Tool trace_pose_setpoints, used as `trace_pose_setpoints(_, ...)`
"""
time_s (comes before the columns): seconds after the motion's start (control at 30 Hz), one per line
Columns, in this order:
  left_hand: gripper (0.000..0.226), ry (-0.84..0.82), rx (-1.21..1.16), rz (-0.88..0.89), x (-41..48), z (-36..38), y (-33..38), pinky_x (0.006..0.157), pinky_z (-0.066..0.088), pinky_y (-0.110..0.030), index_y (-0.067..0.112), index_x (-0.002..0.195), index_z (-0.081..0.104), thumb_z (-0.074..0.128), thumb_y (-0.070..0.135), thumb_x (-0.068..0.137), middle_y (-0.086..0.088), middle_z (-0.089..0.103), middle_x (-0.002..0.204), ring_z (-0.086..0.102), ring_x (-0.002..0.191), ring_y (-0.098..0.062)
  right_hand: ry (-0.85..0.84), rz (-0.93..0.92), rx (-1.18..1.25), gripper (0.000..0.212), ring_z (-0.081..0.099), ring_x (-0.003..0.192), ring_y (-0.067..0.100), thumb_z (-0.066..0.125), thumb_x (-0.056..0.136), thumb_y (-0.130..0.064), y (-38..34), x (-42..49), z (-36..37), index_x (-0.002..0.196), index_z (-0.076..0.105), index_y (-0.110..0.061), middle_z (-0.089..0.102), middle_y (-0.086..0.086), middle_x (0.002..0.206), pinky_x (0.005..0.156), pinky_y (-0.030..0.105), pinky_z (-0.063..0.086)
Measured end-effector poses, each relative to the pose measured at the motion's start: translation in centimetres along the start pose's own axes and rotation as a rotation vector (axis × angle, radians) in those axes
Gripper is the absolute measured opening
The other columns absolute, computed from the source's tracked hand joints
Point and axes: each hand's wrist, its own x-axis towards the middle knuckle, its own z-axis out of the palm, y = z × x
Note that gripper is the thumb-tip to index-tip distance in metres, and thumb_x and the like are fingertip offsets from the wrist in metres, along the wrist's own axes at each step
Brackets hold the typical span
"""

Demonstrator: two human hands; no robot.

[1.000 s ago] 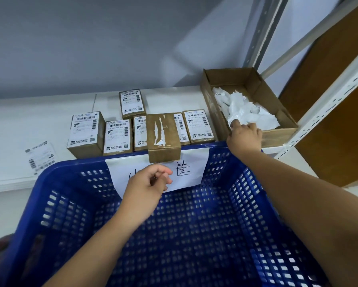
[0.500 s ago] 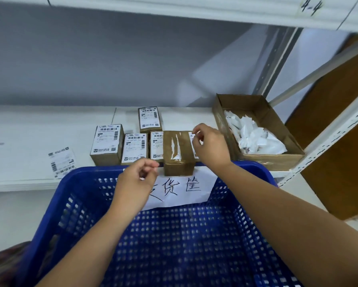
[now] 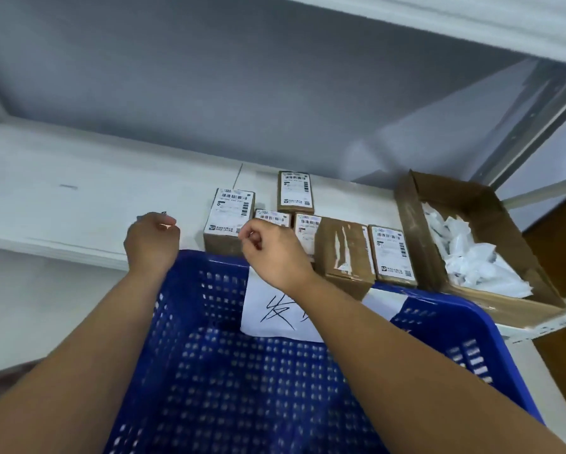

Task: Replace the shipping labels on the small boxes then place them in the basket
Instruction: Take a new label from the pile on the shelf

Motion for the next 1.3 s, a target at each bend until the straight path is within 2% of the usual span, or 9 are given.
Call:
trace_pose_setpoints(0.17, 0.024, -0.048, 0.207, -0.092, 4.1, 0.5, -4.5, 0.091, 0.043, -0.031, 0.011, 0.094, 0.071, 0.053, 0.002, 0.083, -0.013, 0.068, 0.11, 0.057, 0.109, -0.032, -0.121, 0.011, -0.037, 0.014, 0.063, 0.085, 0.021, 0.053, 0.094, -0.015, -0.3, 1.5, 2.1, 0.099, 0.066, -0.017, 0.069, 0.0, 0.089, 0.078, 0.036, 0.054)
trace_pose_setpoints(0.27, 0.017, -0.125, 0.24, -0.184, 5.5, 1.2, -5.7, 0.082, 0.043, -0.029, 0.01, 0.068, 0.063, 0.057, 0.008, 0.085, -0.018, 0.068, 0.103, 0.058, 0.104, -0.037, -0.164, 0.028, -0.057, 0.016, 0.064, 0.09, 0.021, 0.053, 0.094, -0.015, 0.0, 2.3, 3.0, 0.101, 0.067, -0.018, 0.07, 0.0, 0.095, 0.083, 0.037, 0.054)
trace_pose_setpoints(0.33, 0.022, -0.127, 0.197, -0.291, 6.6, 1.5, -6.0, 0.088, 0.043, -0.034, 0.004, 0.086, 0.065, 0.067, 0.026, 0.083, -0.02, 0.064, 0.11, 0.054, 0.11, -0.038, -0.192, 0.038, -0.077, 0.017, 0.064, 0.091, 0.021, 0.051, 0.095, -0.015, 0.3, 2.7, 3.6, 0.103, 0.066, -0.017, 0.07, 0.001, 0.097, 0.084, 0.037, 0.054)
trace_pose_setpoints(0.47, 0.083, -0.052, 0.299, -0.445, 7.6, 1.9, -6.7, 0.103, 0.029, -0.04, 0.003, 0.131, 0.036, 0.074, 0.049, 0.073, -0.026, 0.04, 0.132, 0.033, 0.126, -0.037, -0.205, 0.055, -0.094, 0.018, 0.064, 0.087, 0.021, 0.05, 0.095, -0.015, 0.9, 3.1, 4.4, 0.103, 0.066, -0.016, 0.071, 0.002, 0.095, 0.082, 0.037, 0.054)
trace_pose_setpoints(0.67, 0.08, 0.019, -0.063, -0.656, 7.2, 2.2, -8.3, 0.098, 0.039, -0.039, 0.009, 0.143, 0.017, 0.07, 0.018, 0.084, -0.02, 0.021, 0.144, 0.04, 0.119, -0.023, -0.227, 0.081, -0.118, 0.016, 0.065, 0.082, 0.02, 0.05, 0.095, -0.015, 1.8, 3.0, 4.9, 0.101, 0.065, -0.016, 0.066, -0.004, 0.082, 0.081, 0.036, 0.054)
trace_pose_setpoints(0.97, 0.011, 0.183, -0.238, -0.433, 6.4, 1.0, -8.9, 0.085, 0.051, -0.038, 0.004, 0.096, 0.057, 0.051, 0.008, 0.087, -0.017, 0.065, 0.101, 0.062, 0.101, -0.034, -0.224, 0.119, -0.108, 0.018, 0.064, 0.077, 0.02, 0.048, 0.095, -0.016, 1.2, 1.9, 5.7, 0.101, 0.064, -0.018, 0.066, -0.003, 0.078, 0.077, 0.036, 0.055)
trace_pose_setpoints(1.07, 0.024, 0.131, -0.333, -0.341, 6.0, 0.9, -6.4, 0.071, 0.05, -0.037, 0.014, 0.066, 0.045, 0.04, 0.0, 0.084, -0.01, 0.057, 0.074, 0.062, 0.086, -0.038, -0.201, 0.137, -0.059, 0.018, 0.064, 0.077, 0.019, 0.048, 0.095, -0.015, 0.6, 1.4, 4.7, 0.1, 0.065, -0.018, 0.064, -0.005, 0.079, 0.076, 0.033, 0.055)
trace_pose_setpoints(1.23, 0.024, -0.058, -0.515, -0.158, 3.6, -0.9, 0.3, 0.055, 0.041, -0.024, 0.012, 0.075, 0.06, 0.045, -0.006, 0.081, -0.003, 0.059, 0.07, 0.051, 0.062, -0.02, -0.085, 0.192, 0.105, 0.014, 0.056, 0.064, 0.004, 0.052, 0.095, -0.016, -0.5, 0.4, 1.5, 0.095, 0.063, -0.024, 0.058, -0.017, 0.075, 0.052, 0.007, 0.04)
trace_pose_setpoints(1.3, 0.017, -0.197, -0.559, -0.064, 1.7, -1.9, 3.6, 0.06, 0.046, -0.023, 0.01, 0.083, 0.061, 0.051, -0.002, 0.089, -0.005, 0.063, 0.077, 0.057, 0.063, -0.016, -0.036, 0.242, 0.237, 0.011, 0.059, 0.068, 0.01, 0.053, 0.096, -0.019, -1.0, -0.5, -0.3, 0.097, 0.061, -0.027, 0.066, -0.008, 0.084, 0.052, 0.012, 0.041)
